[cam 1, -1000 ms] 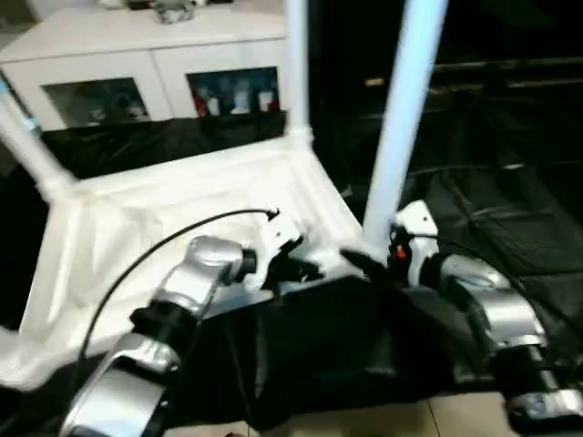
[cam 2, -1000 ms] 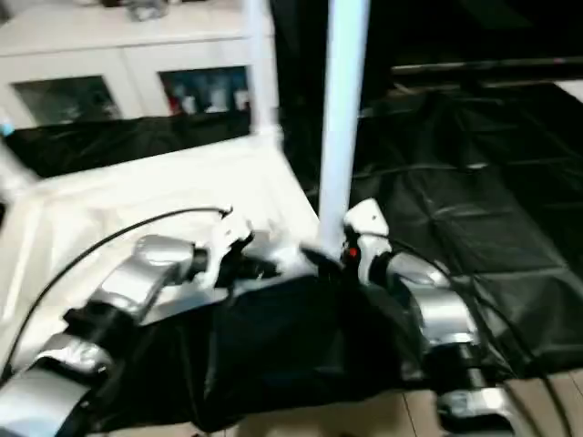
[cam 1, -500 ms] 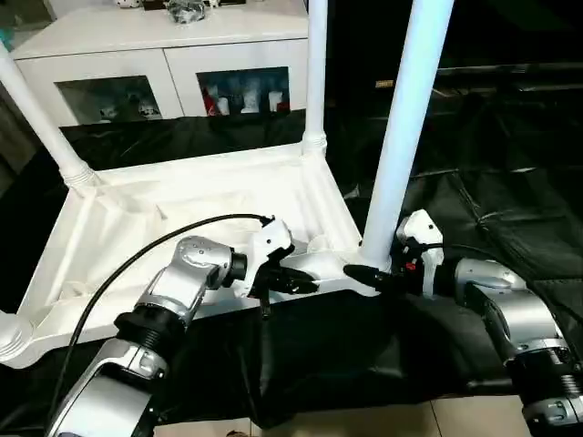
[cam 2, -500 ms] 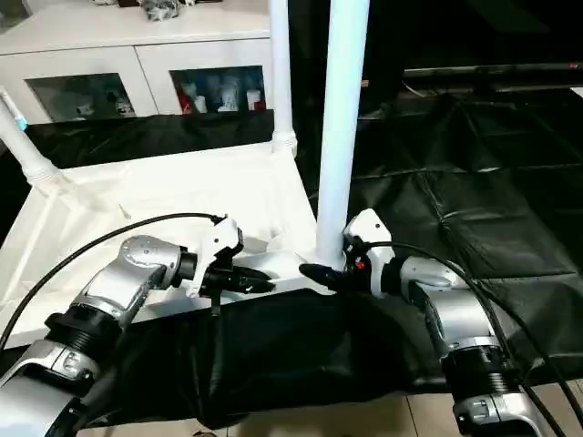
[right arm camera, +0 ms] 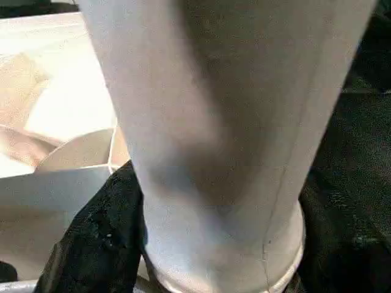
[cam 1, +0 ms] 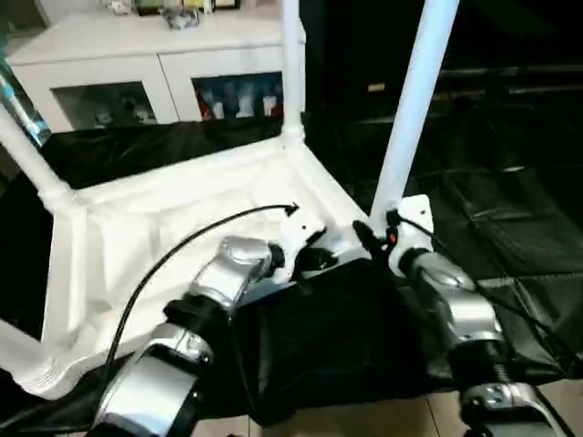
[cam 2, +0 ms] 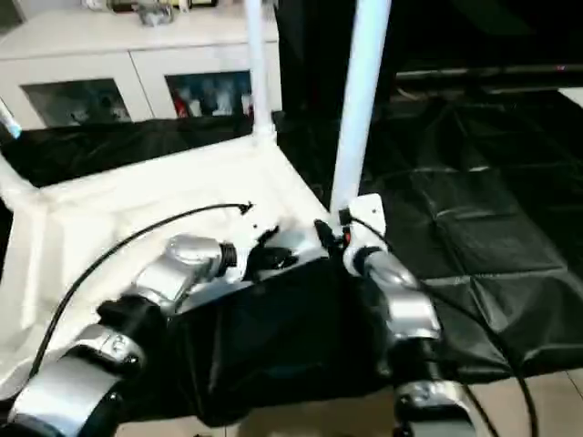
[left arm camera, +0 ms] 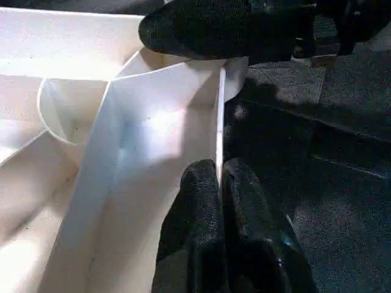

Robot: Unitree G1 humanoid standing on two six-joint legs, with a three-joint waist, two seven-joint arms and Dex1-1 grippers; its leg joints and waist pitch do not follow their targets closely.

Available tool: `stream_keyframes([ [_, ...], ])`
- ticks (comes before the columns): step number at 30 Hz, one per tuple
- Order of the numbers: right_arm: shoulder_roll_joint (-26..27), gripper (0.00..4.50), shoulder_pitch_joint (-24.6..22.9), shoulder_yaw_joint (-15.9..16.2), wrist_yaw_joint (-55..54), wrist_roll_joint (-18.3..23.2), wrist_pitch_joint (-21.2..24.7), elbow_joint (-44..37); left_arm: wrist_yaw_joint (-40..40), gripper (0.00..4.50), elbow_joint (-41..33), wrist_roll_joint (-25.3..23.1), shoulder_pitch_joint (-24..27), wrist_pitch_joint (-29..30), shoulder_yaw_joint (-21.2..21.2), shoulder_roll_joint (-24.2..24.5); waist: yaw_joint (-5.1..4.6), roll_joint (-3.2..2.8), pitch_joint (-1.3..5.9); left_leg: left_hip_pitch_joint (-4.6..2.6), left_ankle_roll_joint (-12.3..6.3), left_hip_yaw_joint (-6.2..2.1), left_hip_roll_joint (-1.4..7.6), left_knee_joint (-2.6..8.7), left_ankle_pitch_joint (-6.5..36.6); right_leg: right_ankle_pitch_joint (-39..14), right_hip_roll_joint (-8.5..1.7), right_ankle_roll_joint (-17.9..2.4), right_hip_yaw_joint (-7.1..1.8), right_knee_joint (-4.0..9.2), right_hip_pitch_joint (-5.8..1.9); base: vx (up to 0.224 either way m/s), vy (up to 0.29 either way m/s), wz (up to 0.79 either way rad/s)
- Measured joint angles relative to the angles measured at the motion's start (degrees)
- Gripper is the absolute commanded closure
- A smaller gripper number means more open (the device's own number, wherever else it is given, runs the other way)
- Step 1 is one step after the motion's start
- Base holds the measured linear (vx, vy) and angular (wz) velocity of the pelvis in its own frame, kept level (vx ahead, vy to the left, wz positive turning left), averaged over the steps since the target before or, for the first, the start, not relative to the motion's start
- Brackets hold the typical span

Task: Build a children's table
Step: Rotate leg to tighten

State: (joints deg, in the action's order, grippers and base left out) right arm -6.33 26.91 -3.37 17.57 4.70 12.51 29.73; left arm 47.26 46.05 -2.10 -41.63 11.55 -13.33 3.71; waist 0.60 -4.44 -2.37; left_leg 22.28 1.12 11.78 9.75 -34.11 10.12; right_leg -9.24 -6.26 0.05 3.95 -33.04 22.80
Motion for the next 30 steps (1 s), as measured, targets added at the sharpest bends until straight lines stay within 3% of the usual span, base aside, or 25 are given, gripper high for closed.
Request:
stream_keyframes([
  [5,-2.12,0.6,-0.84,-0.21,8.1,1.82,1.67,-1.89,2.68,4.5,-0.05,0.08,0.18,-0.63,0.41,0.93,-0.41,-0.01,0.0,0.06,-0.01,0.0,-0.02,0.01,0.0,0.0,-0.01,0.0,-0.01,0.01,0.04,0.0,0.0,0.0],
  [13,-12.78,0.6,-5.08,6.48,28.9,4.15,2.61,-8.93,15.51,4.5,-5.42,2.31,3.73,-1.6,-0.86,7.2,-0.26,-0.09,0.0,0.09,-0.01,-0.01,0.06,0.23,0.0,0.0,0.02,0.0,0.07,-0.04,0.15,0.0,0.0,0.0],
  [20,-18.18,0.6,-6.39,9.03,41.04,6.08,3.59,-12.94,24.39,4.5,-8.18,3.52,5.1,-1.63,-1.97,10.47,1.37,-0.1,-0.02,0.33,-0.02,0.0,0.08,0.2,0.0,-0.01,0.02,-0.02,0.1,-0.04,0.33,0.0,0.0,0.0],
  [21,-18.51,0.84,-6.47,9.38,42.02,6.27,3.59,-13.14,25.13,4.5,-8.42,3.58,5.13,-1.63,-2.17,10.78,1.57,-0.1,-0.03,0.33,-0.02,0.0,0.08,0.19,0.0,0.0,0.01,-0.02,0.1,-0.05,0.33,0.0,0.0,0.0],
  [30,-19.09,1.61,-6.89,9.53,43.46,6.92,4.89,-13.79,26.38,4.5,-9.07,3.78,5.5,-1.58,-2.4,11.23,1.8,-0.08,-0.03,0.33,-0.02,0.02,0.08,0.11,0.0,0.04,0.01,-0.08,0.07,-0.08,0.3,0.0,0.0,0.0],
])
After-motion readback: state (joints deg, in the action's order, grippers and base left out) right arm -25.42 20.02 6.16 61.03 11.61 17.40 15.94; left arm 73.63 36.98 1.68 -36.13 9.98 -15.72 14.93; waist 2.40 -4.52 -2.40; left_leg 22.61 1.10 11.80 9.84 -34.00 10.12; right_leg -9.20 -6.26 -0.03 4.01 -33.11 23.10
